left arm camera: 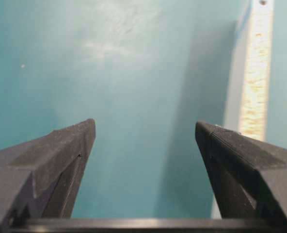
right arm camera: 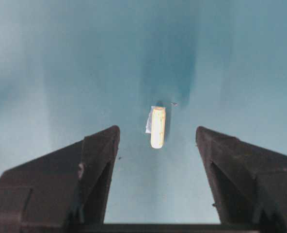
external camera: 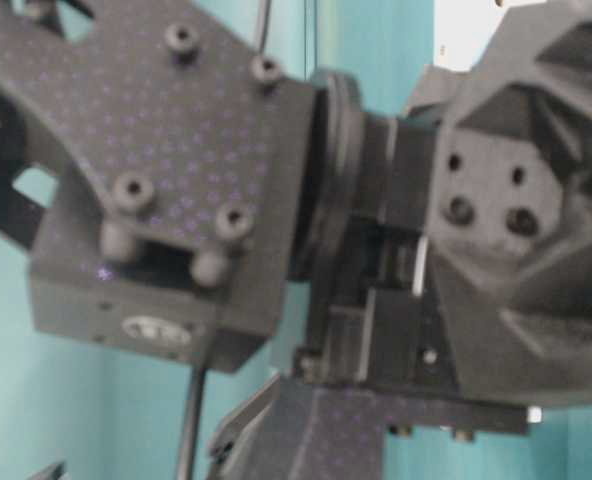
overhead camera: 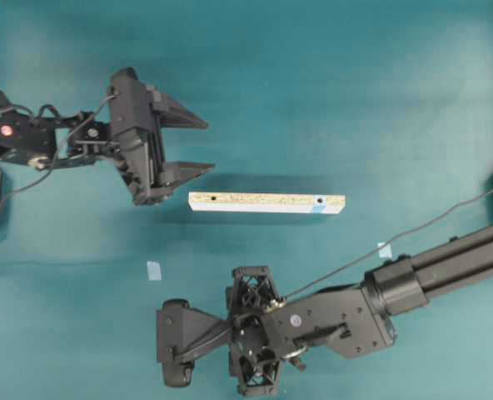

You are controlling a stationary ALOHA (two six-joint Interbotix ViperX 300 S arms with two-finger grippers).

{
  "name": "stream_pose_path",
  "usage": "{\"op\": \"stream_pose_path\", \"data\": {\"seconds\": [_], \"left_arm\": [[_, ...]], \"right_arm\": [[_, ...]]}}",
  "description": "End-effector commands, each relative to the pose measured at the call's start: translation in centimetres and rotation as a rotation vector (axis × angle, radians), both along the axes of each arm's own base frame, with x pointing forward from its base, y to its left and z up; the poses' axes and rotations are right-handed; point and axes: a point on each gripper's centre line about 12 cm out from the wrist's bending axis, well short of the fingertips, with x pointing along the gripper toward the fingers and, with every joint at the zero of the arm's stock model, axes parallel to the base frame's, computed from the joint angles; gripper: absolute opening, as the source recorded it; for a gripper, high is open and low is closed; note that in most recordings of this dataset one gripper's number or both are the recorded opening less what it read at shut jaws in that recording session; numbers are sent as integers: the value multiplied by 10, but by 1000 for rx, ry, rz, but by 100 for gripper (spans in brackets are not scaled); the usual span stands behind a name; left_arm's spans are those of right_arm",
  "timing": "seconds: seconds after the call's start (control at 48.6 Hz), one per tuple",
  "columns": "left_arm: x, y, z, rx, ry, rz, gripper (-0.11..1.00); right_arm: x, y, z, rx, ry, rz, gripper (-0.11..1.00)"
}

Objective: Insert the rod into the hole on the wooden board.
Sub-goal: 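Move the left gripper to the left end of the white board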

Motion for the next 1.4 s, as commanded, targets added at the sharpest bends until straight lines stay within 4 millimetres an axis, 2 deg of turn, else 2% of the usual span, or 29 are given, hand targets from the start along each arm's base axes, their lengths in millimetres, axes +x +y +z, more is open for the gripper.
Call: {"op": "stream_pose_path", "data": {"seconds": [0.0,0.329,0.822,1.09,1.377], "left_arm": [[-2,-7,15,12,-34,-27,93],[-9,-31,1,-9,59,-94,93],[-13,-33,-8,-17,100,-98,93],[2,-46,-28,-19,157,-140,93],[18,-45,-43,-19,182,-137,93]], "right_arm": [[4,7,20,21,-52,11,72],[7,8,19,27,-70,14,72],[7,8,15,24,-63,14,72],[7,8,14,20,-61,15,72],[7,8,14,20,-64,16,72]]}}
